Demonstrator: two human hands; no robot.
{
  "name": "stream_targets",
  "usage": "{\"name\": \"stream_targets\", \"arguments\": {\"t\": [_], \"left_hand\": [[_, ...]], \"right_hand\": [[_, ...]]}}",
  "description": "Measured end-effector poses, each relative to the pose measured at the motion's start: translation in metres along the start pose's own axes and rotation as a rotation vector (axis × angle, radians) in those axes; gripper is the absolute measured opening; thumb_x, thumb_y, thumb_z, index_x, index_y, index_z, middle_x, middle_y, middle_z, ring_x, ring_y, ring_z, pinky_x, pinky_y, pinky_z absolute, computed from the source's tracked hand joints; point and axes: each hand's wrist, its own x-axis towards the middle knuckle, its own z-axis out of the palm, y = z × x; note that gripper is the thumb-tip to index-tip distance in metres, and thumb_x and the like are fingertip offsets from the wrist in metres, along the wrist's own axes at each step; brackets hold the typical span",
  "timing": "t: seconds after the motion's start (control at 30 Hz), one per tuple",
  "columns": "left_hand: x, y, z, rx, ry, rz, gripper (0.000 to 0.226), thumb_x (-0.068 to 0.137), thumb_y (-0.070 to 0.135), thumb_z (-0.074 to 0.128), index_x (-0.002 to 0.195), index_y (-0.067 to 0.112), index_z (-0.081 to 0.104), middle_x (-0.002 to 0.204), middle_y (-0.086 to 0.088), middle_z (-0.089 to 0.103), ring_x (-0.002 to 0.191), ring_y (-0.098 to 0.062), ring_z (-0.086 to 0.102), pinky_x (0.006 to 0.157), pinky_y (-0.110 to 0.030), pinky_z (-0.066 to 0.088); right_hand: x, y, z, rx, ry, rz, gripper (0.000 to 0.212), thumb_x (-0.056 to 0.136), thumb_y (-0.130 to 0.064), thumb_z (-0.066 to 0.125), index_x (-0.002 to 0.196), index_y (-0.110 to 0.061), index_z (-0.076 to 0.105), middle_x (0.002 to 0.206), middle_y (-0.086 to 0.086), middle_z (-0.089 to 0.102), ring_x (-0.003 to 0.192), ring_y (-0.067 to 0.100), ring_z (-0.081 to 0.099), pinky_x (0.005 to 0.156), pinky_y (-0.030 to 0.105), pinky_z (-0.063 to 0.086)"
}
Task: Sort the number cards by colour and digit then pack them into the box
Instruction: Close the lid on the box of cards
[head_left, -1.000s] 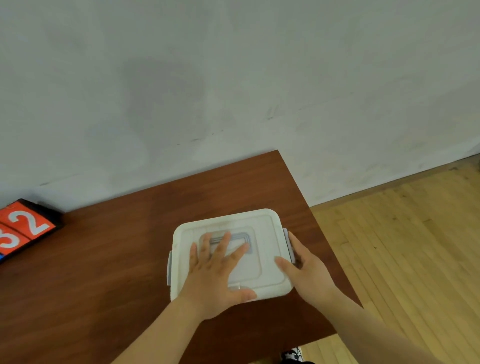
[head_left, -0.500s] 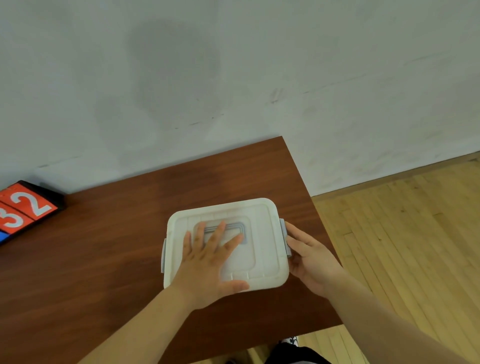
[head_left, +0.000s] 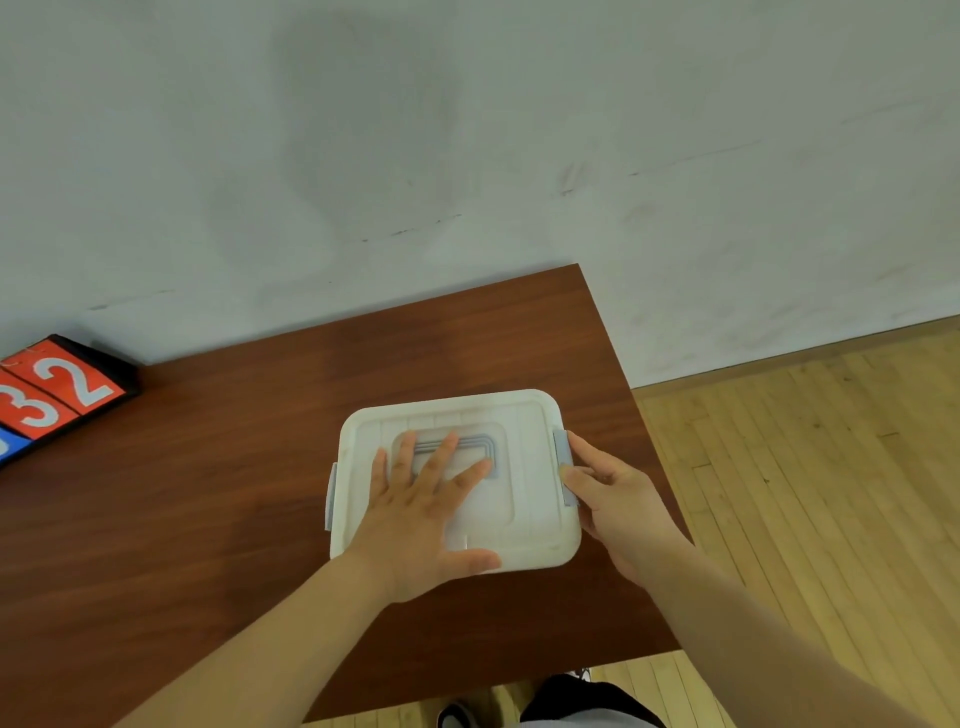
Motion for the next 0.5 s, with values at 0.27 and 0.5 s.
{"name": "stream_targets", "arguments": {"t": [0.27, 0.5], "left_hand": [[0.000, -0.002, 0.003, -0.081, 0.072, 0.018, 0.090, 0.078, 0.093, 0.033, 0.151, 0.058, -0.005, 0.163, 0.016, -0.029, 0.146, -0.025, -0.038, 0.120, -0.058, -0.016], [-0.011, -0.023, 0.004, -0.602, 0.620, -0.431, 0.040, 0.093, 0.044, 0.054, 0.130, 0.027, 0.060, 0.149, 0.001, 0.042, 0.141, -0.016, 0.029, 0.118, -0.043, 0.026]], "right_hand": [[0.001, -0.012, 0.008, -0.682, 0.168, -0.229, 0.047, 0.099, -0.036, 0.055, 0.145, -0.044, 0.046, 0.135, -0.018, 0.052, 0.120, 0.005, 0.053, 0.090, 0.021, 0.047], [-0.010, -0.031, 0.073, -1.190, 0.260, -0.472, 0.052, 0.098, -0.045, 0.050, 0.147, -0.040, 0.034, 0.160, -0.001, 0.018, 0.149, 0.023, 0.014, 0.121, 0.044, 0.022]]}}
